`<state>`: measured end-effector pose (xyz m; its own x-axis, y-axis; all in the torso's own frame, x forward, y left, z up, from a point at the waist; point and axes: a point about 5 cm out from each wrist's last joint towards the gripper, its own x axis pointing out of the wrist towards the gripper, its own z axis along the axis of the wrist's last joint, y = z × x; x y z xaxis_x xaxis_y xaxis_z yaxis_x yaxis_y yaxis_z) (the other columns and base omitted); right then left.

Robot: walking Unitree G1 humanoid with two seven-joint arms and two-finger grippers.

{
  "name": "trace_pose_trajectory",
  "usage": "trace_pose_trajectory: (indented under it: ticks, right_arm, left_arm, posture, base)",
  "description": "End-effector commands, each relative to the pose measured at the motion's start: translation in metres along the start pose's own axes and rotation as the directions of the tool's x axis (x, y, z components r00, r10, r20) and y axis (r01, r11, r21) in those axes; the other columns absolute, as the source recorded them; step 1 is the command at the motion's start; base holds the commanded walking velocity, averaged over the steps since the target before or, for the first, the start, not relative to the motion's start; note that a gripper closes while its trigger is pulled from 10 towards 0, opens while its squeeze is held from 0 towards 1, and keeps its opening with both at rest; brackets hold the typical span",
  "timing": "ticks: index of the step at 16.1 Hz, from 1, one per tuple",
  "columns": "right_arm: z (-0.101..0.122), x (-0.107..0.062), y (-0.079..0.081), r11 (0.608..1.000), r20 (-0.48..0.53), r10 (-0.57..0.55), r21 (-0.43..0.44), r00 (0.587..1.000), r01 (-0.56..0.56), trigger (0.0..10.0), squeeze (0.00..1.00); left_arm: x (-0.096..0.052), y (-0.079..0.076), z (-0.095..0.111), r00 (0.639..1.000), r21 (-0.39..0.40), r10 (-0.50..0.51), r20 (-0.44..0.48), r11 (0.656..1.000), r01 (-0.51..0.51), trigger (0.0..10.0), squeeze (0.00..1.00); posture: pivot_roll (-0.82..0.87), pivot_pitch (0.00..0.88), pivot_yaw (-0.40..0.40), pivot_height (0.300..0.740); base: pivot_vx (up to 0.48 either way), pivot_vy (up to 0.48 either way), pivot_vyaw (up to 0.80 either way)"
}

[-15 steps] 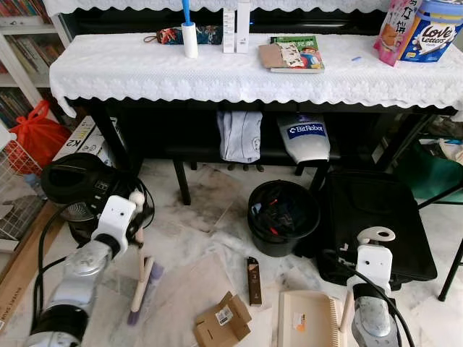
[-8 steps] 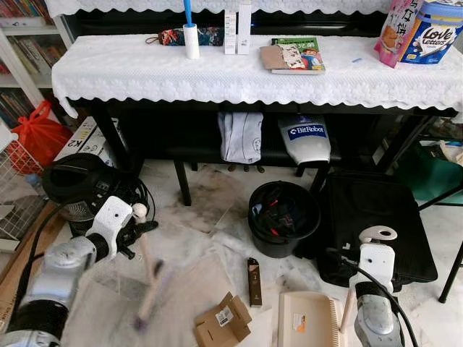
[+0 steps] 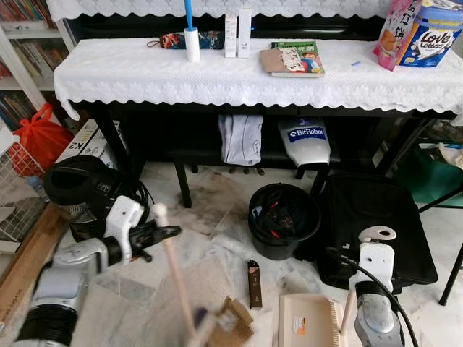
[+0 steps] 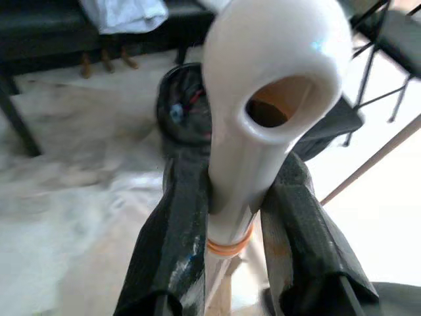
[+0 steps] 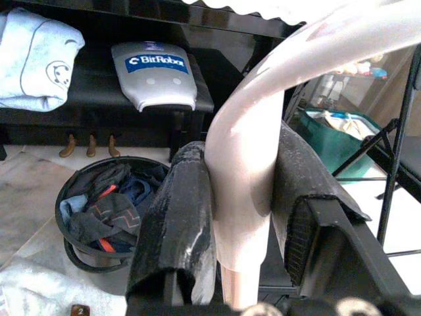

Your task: Sweep floor

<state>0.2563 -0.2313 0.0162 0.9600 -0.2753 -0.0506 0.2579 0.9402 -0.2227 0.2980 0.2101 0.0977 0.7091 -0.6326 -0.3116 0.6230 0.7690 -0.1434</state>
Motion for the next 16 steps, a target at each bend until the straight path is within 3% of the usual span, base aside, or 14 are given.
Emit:
trace_pose_trajectory:
  ticks: [1,4,6,9,11,13,16]
  right_arm:
    - [-0.017,-0.011,0.006,0.999,-0.098,0.039,0.0,0.994,-0.04,10.0,0.0]
    - [-0.017,-0.01,0.006,0.999,-0.1,0.037,0.004,0.994,-0.037,10.0,0.0]
    - [-0.017,-0.009,0.006,0.999,-0.102,0.038,0.003,0.994,-0.038,10.0,0.0]
    - [-0.017,-0.009,0.006,0.999,-0.103,0.042,0.002,0.994,-0.042,10.0,0.0]
    - [-0.016,-0.008,0.006,0.999,-0.103,0.044,0.003,0.994,-0.044,10.0,0.0]
    - [-0.016,-0.007,0.007,0.999,-0.102,0.05,0.006,0.993,-0.05,10.0,0.0]
    - [-0.016,-0.008,0.006,0.999,-0.104,0.052,0.007,0.993,-0.051,10.0,0.0]
  left_arm:
    - [0.003,-0.005,0.005,0.998,-0.088,-0.019,0.068,0.996,0.025,10.0,0.0]
    - [0.017,-0.016,0.017,0.98,-0.212,0.015,0.197,0.977,0.027,10.0,0.0]
    - [0.025,-0.025,0.019,0.973,-0.246,0.019,0.229,0.968,0.039,10.0,0.0]
    - [0.033,-0.047,0.025,0.958,-0.308,-0.067,0.279,0.938,0.156,10.0,0.0]
    - [0.035,-0.05,0.029,0.951,-0.321,-0.066,0.302,0.932,0.167,10.0,0.0]
    - [0.027,-0.038,0.058,0.92,-0.262,0.007,0.392,0.959,0.105,10.0,0.0]
    - [0.013,-0.023,0.069,0.932,-0.167,0.019,0.363,0.985,0.045,10.0,0.0]
  posture:
    - [-0.03,0.061,0.036,0.74]
    - [-0.03,0.056,0.038,0.74]
    - [-0.04,0.053,0.036,0.74]
    - [-0.04,0.05,0.035,0.74]
    - [-0.04,0.047,0.035,0.74]
    - [-0.04,0.046,0.032,0.74]
    - [-0.04,0.049,0.032,0.74]
  base:
    - [0.0,0.0,0.0]
    - [0.0,0.0,0.0]
    - [0.0,0.0,0.0]
    - [0.0,0.0,0.0]
    - [0.0,0.0,0.0]
    - [0.0,0.0,0.0]
    - [0.0,0.0,0.0]
